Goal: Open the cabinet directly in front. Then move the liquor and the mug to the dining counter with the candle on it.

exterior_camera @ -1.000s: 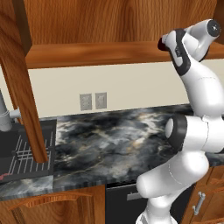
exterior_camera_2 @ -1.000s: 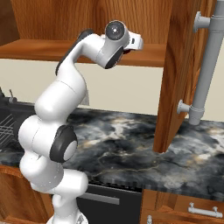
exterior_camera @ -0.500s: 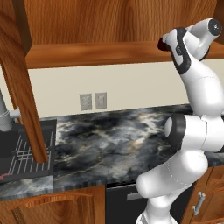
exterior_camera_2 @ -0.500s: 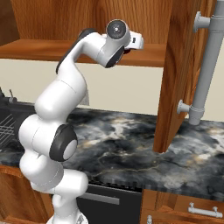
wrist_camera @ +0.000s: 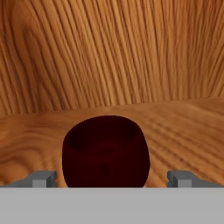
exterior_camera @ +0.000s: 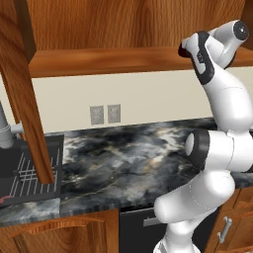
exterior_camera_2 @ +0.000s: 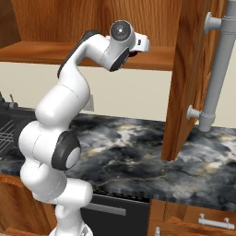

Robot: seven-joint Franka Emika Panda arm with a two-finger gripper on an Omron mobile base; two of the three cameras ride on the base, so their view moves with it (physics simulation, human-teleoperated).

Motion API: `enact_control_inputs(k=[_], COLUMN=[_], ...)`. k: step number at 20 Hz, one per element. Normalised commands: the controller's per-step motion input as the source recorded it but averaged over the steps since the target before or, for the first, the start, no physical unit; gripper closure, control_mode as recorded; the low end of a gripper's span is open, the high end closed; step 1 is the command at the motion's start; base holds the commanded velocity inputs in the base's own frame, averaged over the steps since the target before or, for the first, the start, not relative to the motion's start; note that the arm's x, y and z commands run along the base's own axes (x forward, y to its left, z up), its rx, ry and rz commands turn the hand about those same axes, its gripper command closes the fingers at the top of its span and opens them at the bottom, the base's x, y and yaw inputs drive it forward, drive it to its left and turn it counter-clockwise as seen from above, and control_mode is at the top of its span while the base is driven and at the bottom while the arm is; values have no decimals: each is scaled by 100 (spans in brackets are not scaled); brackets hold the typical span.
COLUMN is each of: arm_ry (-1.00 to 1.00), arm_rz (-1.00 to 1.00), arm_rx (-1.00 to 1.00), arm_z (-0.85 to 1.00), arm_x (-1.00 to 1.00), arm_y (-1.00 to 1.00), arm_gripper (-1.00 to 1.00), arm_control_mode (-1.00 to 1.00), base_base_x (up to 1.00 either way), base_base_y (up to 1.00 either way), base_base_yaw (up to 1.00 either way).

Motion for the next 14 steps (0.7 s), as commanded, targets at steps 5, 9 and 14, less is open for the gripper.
enact_control_inputs(k=[5, 9, 14], arm_ry=[0, 0, 0], arm_rz=[0, 0, 0], arm_rx=[0, 0, 0], arm_z=[0, -3, -1], arm_x=[2, 11, 7], arm_y=[0, 0, 0], arm_gripper=[-100, -100, -100], arm_control_mode=[-100, -100, -100], base_base_x=[0, 0, 0], base_base_y=[0, 0, 0], base_base_yaw=[0, 0, 0])
